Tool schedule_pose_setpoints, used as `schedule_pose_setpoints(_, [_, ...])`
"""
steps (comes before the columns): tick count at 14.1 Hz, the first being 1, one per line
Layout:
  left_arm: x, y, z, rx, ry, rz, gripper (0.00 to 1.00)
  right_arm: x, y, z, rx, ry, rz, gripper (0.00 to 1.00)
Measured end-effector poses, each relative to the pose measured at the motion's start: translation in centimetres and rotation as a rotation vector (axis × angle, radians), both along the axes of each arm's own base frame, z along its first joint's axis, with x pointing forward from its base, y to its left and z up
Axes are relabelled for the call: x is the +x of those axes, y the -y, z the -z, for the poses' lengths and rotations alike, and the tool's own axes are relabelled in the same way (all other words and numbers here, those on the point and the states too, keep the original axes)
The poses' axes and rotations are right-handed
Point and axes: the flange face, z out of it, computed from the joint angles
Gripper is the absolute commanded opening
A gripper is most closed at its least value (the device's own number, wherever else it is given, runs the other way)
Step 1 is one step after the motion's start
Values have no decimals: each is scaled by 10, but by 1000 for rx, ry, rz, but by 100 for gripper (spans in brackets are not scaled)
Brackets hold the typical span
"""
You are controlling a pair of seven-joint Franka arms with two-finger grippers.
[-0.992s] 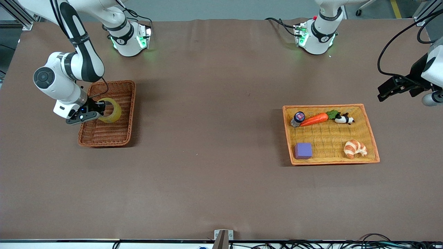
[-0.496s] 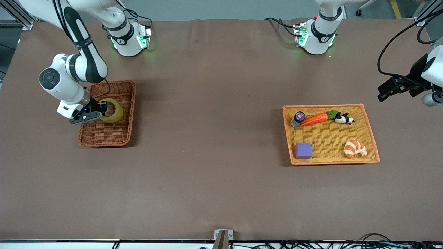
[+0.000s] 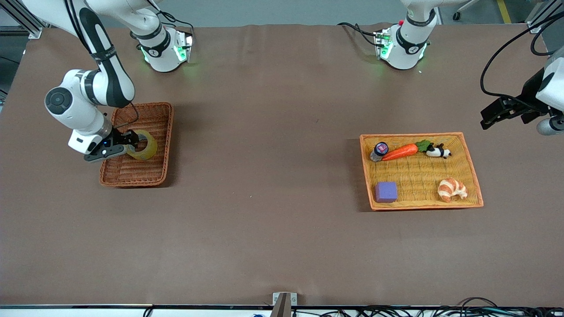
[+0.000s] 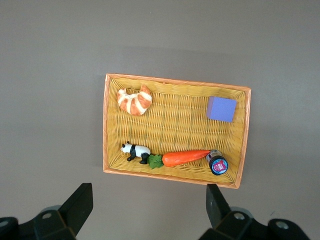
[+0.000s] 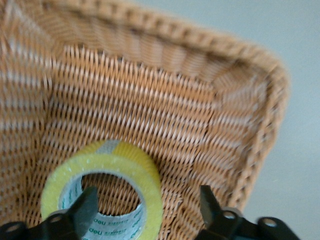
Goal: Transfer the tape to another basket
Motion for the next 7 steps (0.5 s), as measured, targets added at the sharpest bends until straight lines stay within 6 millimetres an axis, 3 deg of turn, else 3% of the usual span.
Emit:
schedule_pose_setpoints(2, [0,2,0,0,0,3,100,32,2,-46,5,-12,24,100])
schedule_pose_setpoints(5, [0,2,0,0,1,3,100,78,3,-147,9,-14,123,100])
schedule_pose_setpoints(7, [0,2,0,0,1,4,100,94,-8,-205,11,0,219,100])
